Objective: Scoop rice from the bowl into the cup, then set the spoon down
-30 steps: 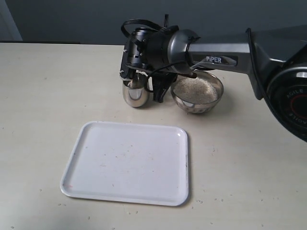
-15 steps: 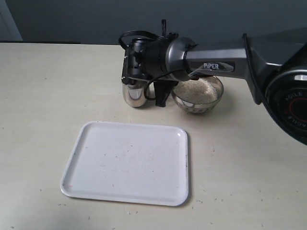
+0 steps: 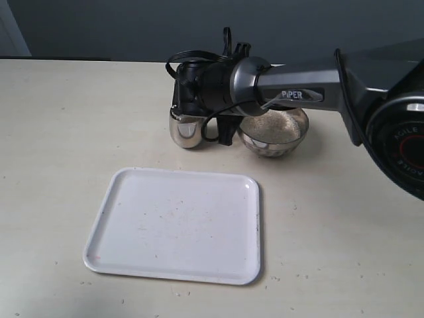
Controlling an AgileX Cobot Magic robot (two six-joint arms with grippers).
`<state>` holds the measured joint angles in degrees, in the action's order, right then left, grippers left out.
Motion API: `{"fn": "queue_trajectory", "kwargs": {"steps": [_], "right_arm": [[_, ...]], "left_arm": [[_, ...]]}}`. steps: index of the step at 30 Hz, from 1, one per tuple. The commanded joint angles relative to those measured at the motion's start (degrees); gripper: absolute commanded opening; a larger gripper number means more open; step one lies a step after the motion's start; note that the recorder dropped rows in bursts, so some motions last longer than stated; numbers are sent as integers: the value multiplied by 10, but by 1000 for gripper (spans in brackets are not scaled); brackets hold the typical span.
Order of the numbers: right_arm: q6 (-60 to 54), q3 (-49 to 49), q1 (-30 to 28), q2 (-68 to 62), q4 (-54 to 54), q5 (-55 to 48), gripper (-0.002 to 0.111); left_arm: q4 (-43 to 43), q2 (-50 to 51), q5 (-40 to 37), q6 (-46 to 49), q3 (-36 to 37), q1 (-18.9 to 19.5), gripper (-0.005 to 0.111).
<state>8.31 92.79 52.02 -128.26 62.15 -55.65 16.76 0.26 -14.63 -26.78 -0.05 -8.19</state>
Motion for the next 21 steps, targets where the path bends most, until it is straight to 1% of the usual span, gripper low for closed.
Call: {"fn": "queue_trajectory", "kwargs": {"steps": [1, 14, 21], "right_arm": [[21, -1, 1, 6, 34, 1, -1], [45, -2, 13, 6, 51, 8, -1], [65, -26, 14, 6, 73, 8, -1]], "left_arm": [[0, -3, 4, 0, 1, 1, 1], [0, -3, 4, 0, 1, 1, 1], [0, -3, 4, 0, 1, 1, 1]]}}
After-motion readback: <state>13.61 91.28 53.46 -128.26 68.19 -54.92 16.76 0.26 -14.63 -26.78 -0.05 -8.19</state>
